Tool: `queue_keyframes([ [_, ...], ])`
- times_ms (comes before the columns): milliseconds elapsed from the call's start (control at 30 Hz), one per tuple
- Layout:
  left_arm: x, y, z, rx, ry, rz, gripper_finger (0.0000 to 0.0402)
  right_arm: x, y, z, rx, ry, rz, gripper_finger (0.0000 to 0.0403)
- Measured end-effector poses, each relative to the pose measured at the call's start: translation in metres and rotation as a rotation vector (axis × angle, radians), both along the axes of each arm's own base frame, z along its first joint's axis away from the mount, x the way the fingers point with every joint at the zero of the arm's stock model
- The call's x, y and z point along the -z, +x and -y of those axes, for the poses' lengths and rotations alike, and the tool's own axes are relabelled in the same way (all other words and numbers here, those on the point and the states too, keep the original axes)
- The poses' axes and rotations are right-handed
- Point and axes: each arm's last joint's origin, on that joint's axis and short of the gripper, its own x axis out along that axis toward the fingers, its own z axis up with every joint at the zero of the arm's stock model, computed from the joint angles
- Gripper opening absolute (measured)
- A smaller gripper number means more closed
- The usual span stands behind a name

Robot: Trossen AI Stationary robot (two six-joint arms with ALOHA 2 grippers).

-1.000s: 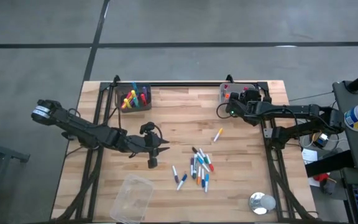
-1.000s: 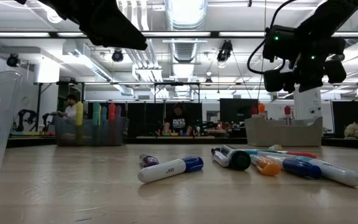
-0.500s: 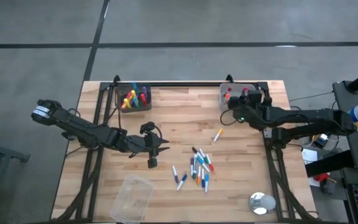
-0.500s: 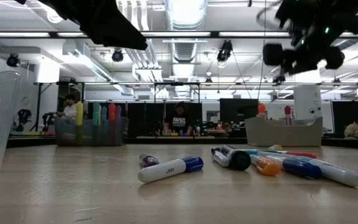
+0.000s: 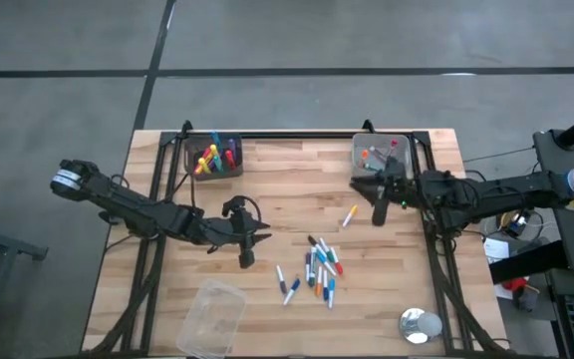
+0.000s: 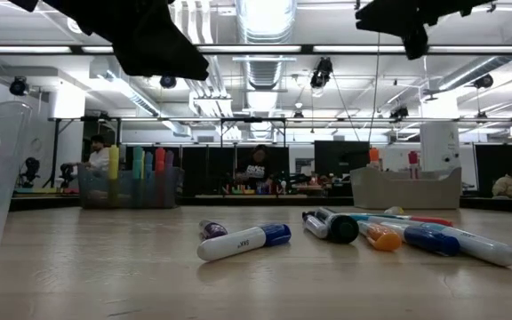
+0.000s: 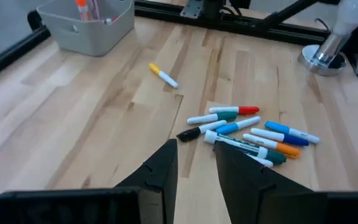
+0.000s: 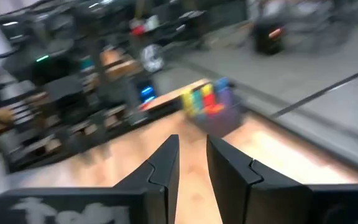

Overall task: Pick & Place Markers
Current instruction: Put the green marker pen into the gray bin

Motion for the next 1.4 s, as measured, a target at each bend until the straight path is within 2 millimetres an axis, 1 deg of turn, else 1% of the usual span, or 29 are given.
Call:
queue_keyframes([
  [100,0.000,0.000,0.000,-0.016,-0.039,0.027,0.0106,0.007,0.008,-0.007,-0.104,0.044,-0.030,0.0072],
  [233,-0.006,0.004,0.000,-0.028,-0.086,0.110,0.0106,0.021,0.021,-0.017,-0.145,0.033,-0.109,0.0074],
  [300,-0.010,0.005,0.000,-0.028,-0.101,0.150,0.0106,0.026,0.030,-0.022,-0.160,0.037,-0.114,0.0076],
  [400,-0.016,0.007,0.001,-0.032,-0.140,0.222,0.0106,0.033,0.042,-0.034,-0.213,0.051,-0.113,0.0077],
  [467,-0.019,0.007,0.001,-0.031,-0.152,0.251,0.0106,0.039,0.048,-0.043,-0.271,0.079,-0.146,0.0074],
  [567,-0.021,0.008,0.001,-0.026,-0.162,0.272,0.0106,0.048,0.055,-0.056,-0.339,0.110,-0.194,0.0070],
  [733,-0.022,0.008,0.001,-0.021,-0.153,0.281,0.0106,0.059,0.061,-0.073,-0.392,0.095,-0.254,0.0065],
  [833,-0.023,0.009,0.000,-0.027,-0.144,0.291,0.0106,0.056,0.063,-0.075,-0.394,0.094,-0.246,0.0063],
  [967,-0.023,0.009,-0.001,-0.030,-0.142,0.291,0.0106,0.047,0.064,-0.077,-0.398,0.087,-0.224,0.0063],
  [1067,-0.025,0.009,0.000,-0.015,-0.146,0.307,0.0106,0.028,0.064,-0.085,-0.448,0.024,-0.136,0.0063],
  [1200,-0.025,0.009,0.000,-0.010,-0.145,0.306,0.0106,-0.005,0.059,-0.096,-0.464,-0.187,-0.036,0.0063],
  [1233,-0.024,0.009,0.000,-0.011,-0.145,0.306,0.0106,-0.011,0.057,-0.099,-0.467,-0.200,-0.018,0.0063],
  [1267,-0.024,0.009,0.000,-0.012,-0.148,0.306,0.0106,-0.014,0.057,-0.101,-0.479,-0.157,0.001,0.0063],
  [1300,-0.023,0.009,0.000,-0.015,-0.157,0.304,0.0106,-0.013,0.056,-0.104,-0.543,-0.113,-0.019,0.0063],
  [1333,-0.021,0.008,0.000,-0.019,-0.167,0.300,0.0106,-0.009,0.056,-0.106,-0.616,-0.052,-0.081,0.0063],
  [1367,-0.018,0.008,0.000,-0.024,-0.177,0.291,0.0106,-0.003,0.058,-0.105,-0.639,0.043,-0.173,0.0063],
  [1400,-0.016,0.008,0.000,-0.029,-0.187,0.282,0.0106,0.006,0.059,-0.104,-0.605,0.128,-0.274,0.0063],
])
